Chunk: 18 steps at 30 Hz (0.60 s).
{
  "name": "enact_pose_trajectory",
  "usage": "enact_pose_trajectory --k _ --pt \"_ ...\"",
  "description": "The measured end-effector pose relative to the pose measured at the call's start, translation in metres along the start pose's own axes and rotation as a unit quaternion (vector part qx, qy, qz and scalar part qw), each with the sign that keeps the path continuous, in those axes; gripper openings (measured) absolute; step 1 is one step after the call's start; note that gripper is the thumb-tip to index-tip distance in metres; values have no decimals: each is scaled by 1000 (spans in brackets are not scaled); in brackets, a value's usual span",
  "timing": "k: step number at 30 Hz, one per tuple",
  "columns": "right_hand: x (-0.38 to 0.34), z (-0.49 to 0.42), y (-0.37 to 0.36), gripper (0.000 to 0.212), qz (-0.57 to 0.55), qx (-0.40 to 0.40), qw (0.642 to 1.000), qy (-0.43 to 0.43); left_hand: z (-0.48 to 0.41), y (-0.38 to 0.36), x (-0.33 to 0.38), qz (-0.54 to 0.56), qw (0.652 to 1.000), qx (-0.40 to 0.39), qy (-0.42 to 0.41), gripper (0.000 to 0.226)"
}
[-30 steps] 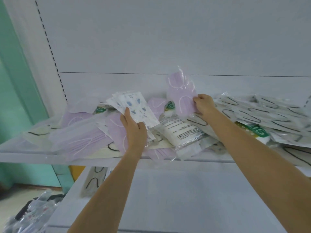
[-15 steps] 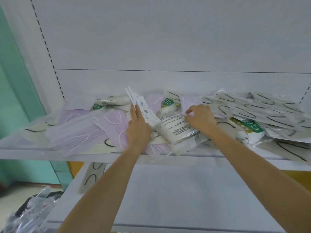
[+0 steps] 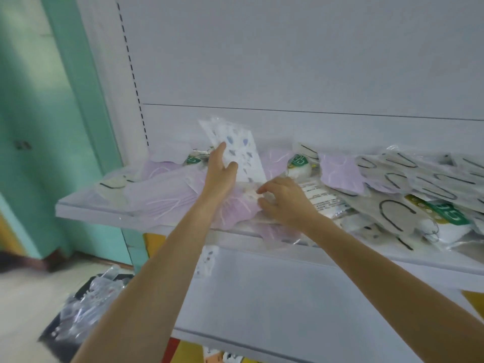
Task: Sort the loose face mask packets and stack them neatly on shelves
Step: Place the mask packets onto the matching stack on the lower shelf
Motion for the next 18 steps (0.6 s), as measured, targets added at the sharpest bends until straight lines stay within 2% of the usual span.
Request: enact_pose_trajectory --k 4,7,9,11,14,16,18 --pt "-22 -16 -39 51 28 -129 991 -16 12 56 -24 -6 995 92 -34 62" --pt "-34 -21 -60 52 51 -176 983 -31 19 85 -42 12 990 143 -12 63" --pt "-46 -24 -67 42 26 -171 985 1 22 92 -55 11 990 139 12 63" --pt "-53 -30 -67 36 21 -125 992 24 24 90 -65 14 992 118 40 64" --pt "-37 -41 -54 40 4 -51 996 -79 26 89 -73 18 991 111 67 63" --pt "-24 -45 -51 47 -10 -70 988 -134 24 90 -72 12 991 113 72 63" --pt "-19 -47 -51 49 -56 -83 984 -148 22 90 -71 9 991 109 76 63"
Point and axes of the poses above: each hand's wrist, its own z-axis away from the middle knuckle, its own y-axis out of the back of the hand, x = y × z, the point moved 4 cm from there along -z, towards the middle knuckle
